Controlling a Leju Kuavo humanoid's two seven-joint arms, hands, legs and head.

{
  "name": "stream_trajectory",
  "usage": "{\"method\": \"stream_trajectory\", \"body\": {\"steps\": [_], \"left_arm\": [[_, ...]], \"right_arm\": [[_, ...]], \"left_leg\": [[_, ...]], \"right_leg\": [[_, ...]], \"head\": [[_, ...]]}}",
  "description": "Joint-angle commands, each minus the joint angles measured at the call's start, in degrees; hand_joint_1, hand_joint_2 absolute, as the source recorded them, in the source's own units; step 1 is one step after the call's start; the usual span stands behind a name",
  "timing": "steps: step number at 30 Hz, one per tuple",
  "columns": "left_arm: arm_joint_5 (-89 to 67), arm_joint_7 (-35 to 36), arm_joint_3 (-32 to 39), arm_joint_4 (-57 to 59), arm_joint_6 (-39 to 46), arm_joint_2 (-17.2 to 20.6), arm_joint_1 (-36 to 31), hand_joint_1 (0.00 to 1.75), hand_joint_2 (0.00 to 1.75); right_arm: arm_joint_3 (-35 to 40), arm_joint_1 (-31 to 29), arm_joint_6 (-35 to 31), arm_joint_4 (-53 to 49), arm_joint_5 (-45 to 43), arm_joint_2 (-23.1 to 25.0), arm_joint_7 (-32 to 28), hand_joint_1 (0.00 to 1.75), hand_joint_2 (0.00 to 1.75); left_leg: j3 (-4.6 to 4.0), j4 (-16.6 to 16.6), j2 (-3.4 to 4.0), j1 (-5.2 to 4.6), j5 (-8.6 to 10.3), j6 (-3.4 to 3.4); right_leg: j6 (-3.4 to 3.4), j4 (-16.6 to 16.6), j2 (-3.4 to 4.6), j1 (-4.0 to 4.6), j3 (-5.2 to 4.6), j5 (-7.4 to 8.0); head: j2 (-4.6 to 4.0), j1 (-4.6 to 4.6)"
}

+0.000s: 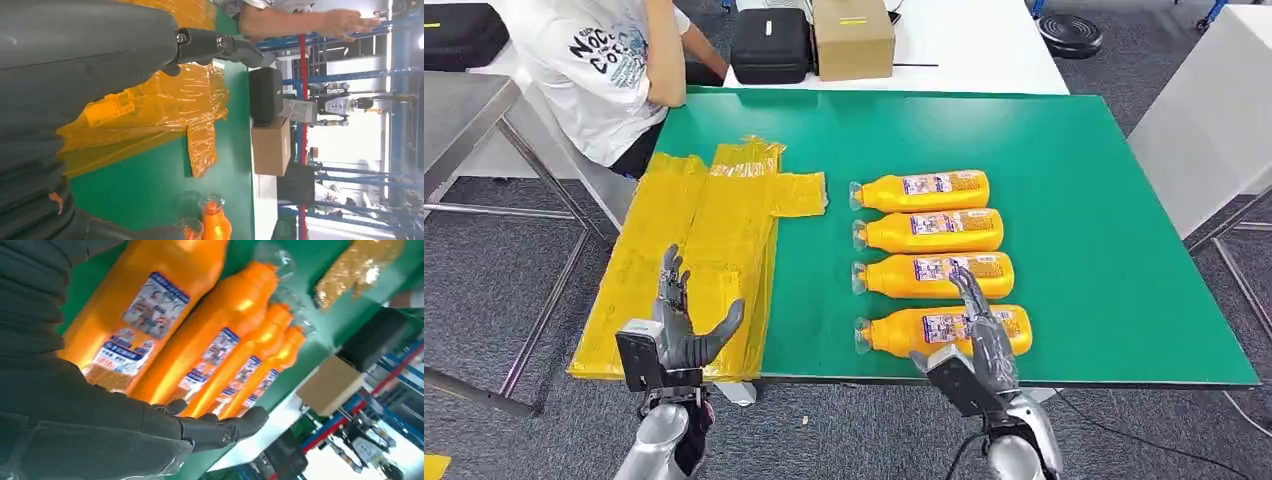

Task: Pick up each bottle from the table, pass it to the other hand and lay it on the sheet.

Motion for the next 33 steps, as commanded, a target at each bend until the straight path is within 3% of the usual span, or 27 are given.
{"method": "stream_trajectory", "body": {"steps": [1,10,15,17,22,25,29,33], "left_arm": [[-0.3,0.8,1.3,2.3,-0.4,0.3,-2.3,0.0,1.75],[-0.4,1.2,0.7,3.0,-0.9,0.5,-2.4,0.0,1.75],[-0.4,1.2,0.7,3.2,-1.0,0.4,-2.6,0.0,1.75],[-0.2,1.2,0.6,3.9,-1.2,0.3,-3.0,0.0,1.75],[-0.1,1.1,0.7,4.6,-0.9,-0.1,-3.7,0.0,1.75],[-0.1,1.1,0.7,4.7,-0.7,-0.2,-3.7,0.0,1.75],[0.0,1.1,0.6,4.6,-1.2,0.0,-3.6,0.0,1.75],[0.1,1.0,0.8,5.3,-0.9,-0.2,-4.0,0.0,1.75]], "right_arm": [[0.1,-1.6,4.2,-1.4,0.9,-5.7,3.7,0.0,1.75],[3.9,-3.5,7.6,-2.2,0.4,-12.7,7.0,0.0,1.75],[3.8,-4.0,8.1,-2.4,0.3,-13.1,7.5,0.0,1.75],[4.5,-4.4,8.5,-2.5,1.3,-13.6,8.7,0.0,1.75],[5.1,-3.2,8.9,-2.6,2.6,-14.7,9.8,0.0,1.75],[5.4,-3.7,8.4,-2.0,3.5,-15.2,10.1,0.0,1.75],[5.9,-6.6,9.8,0.4,2.1,-17.6,10.7,0.0,1.75],[6.4,-5.3,9.9,-0.1,2.9,-17.6,11.0,0.0,1.75]], "left_leg": [[0.24,0.0,0.0,0.04,-0.11,-0.1],[0.49,0.1,0.14,0.11,-0.28,-0.15],[0.2,0.0,0.06,0.02,-0.09,-0.07],[0.5,0.0,0.15,0.09,-0.28,-0.15],[0.21,0.0,-0.01,0.04,-0.09,-0.09],[0.53,0.1,0.04,0.12,-0.28,-0.18],[0.2,0.0,0.09,0.02,-0.08,-0.06],[0.46,0.0,0.1,0.07,-0.21,-0.12]], "right_leg": [[-0.09,0.0,-0.04,0.05,0.24,-0.12],[-0.14,0.0,0.07,0.13,0.5,-0.22],[-0.06,0.0,0.03,0.03,0.2,-0.07],[-0.14,0.0,0.09,0.1,0.51,-0.22],[-0.08,0.0,-0.04,0.06,0.23,-0.09],[-0.16,0.0,-0.02,0.14,0.56,-0.26],[-0.05,0.0,0.05,0.03,0.19,-0.05],[-0.11,0.0,0.05,0.09,0.48,-0.17]], "head": [[0.0,0.0],[0.0,0.0],[0.0,0.02],[0.0,0.0],[0.0,0.0],[0.0,0.0],[0.0,-0.02],[0.0,0.0]]}}
